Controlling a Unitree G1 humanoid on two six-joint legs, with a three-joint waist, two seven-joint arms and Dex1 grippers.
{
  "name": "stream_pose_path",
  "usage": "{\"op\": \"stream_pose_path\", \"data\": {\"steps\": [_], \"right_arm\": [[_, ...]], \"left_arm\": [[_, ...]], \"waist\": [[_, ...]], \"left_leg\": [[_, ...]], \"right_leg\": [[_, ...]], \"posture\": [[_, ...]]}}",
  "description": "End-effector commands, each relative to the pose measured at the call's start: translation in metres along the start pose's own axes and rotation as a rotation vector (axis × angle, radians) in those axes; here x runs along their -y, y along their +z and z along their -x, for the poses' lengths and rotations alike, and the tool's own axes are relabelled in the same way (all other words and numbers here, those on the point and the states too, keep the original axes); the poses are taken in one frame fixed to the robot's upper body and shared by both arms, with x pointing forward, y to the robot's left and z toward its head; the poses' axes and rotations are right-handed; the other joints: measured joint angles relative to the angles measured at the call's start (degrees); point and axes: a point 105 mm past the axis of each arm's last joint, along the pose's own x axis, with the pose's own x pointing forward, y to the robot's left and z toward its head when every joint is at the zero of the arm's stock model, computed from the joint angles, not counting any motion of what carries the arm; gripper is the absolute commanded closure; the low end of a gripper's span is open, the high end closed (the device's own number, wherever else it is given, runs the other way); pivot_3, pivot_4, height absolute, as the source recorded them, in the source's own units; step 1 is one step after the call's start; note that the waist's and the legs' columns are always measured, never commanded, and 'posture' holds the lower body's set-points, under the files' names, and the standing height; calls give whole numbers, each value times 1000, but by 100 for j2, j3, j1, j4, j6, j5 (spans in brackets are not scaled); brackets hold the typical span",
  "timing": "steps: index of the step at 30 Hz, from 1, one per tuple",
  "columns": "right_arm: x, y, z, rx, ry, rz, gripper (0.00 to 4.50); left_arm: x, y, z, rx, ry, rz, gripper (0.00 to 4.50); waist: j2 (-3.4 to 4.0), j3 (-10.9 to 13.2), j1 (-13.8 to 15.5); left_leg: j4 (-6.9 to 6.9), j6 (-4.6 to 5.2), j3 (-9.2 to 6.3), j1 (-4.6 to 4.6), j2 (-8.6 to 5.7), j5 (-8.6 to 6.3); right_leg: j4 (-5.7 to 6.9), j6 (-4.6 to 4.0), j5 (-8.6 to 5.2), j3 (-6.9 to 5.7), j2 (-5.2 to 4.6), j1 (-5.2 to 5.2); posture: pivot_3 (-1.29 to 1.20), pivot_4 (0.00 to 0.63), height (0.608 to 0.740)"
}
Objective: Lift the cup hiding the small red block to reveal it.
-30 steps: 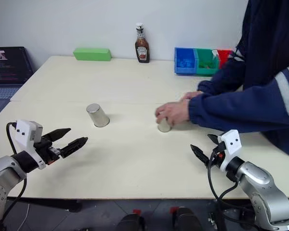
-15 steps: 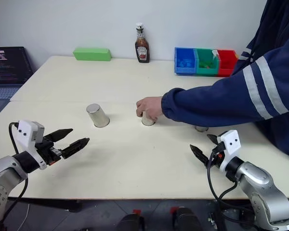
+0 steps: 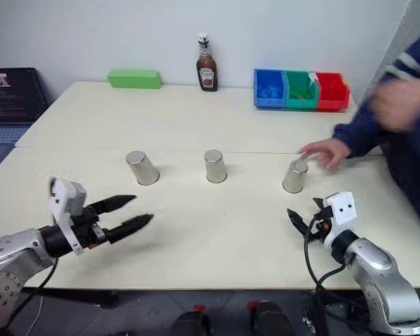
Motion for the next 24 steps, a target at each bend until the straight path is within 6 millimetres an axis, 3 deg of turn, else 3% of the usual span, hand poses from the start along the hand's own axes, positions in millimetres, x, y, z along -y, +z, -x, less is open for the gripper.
{"op": "stream_pose_path", "data": {"steps": [1, 10, 24], "right_arm": [[6, 13, -10, 57, -21, 6, 35], [19, 18, -49, 94, -68, 19, 35], [32, 21, -100, 169, -103, -7, 35]], "left_arm": [[29, 15, -10, 5, -182, -91, 0], [25, 24, -25, 28, -258, -158, 0], [19, 16, -28, 10, -236, -141, 0]], "waist": [[5, 1, -1], [7, 2, -14], [9, 3, -19]], "left_leg": [[0, 0, 2, 2, -1, 0], [-1, 0, 1, 1, 4, 1], [-1, 0, 5, -5, 3, 0]], "right_leg": [[1, 0, 0, 3, 0, 0], [4, -3, 1, 5, 19, -4], [3, -30, 16, 8, 14, -10]], "posture": [[0, 150, 740], [0, 150, 740], [0, 150, 740]]}}
